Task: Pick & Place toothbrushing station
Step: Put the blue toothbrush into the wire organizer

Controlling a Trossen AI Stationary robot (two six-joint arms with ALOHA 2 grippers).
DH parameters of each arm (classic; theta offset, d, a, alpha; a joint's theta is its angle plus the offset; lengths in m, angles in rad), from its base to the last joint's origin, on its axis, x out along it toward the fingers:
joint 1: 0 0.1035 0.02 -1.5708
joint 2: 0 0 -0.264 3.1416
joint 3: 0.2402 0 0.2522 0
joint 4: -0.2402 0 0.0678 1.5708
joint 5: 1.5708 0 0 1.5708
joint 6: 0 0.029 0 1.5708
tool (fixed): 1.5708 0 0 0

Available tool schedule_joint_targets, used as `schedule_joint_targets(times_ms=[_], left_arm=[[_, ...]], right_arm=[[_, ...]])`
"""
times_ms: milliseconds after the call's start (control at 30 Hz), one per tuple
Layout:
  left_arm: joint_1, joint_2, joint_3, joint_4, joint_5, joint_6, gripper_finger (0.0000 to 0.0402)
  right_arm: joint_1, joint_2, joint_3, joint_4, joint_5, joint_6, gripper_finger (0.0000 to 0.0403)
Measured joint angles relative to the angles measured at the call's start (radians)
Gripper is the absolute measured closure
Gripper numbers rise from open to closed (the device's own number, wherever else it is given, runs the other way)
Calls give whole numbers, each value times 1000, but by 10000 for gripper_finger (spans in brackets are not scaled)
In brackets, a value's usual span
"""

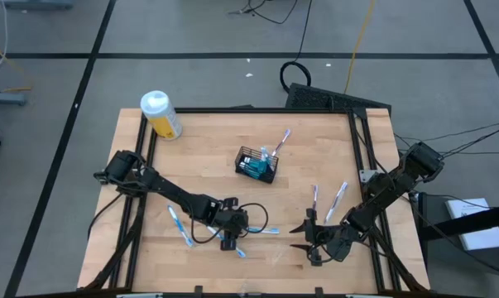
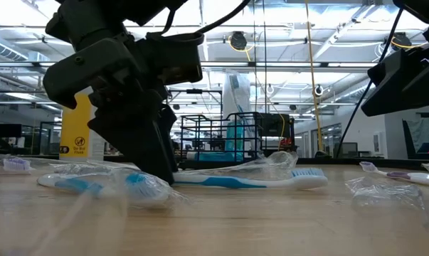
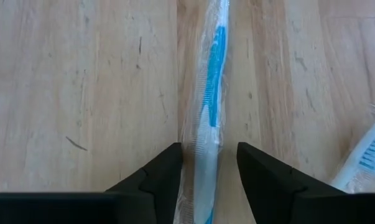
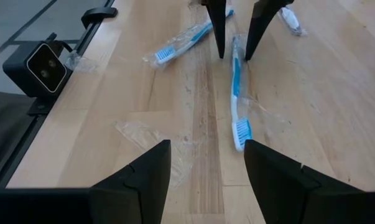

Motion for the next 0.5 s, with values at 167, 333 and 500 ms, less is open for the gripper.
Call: schedule_joint_targets(times_ms=[167, 333, 500], left_arm=[[0, 1, 0, 0, -18, -7, 293], [1, 2, 0, 2, -21, -5, 373], [1, 3, -1, 6, -26, -2, 377]], right_arm=[[0, 0, 0, 3, 0, 0, 209], [0, 0, 0, 3, 0, 1, 209], [0, 0, 0, 3, 0, 1, 209]])
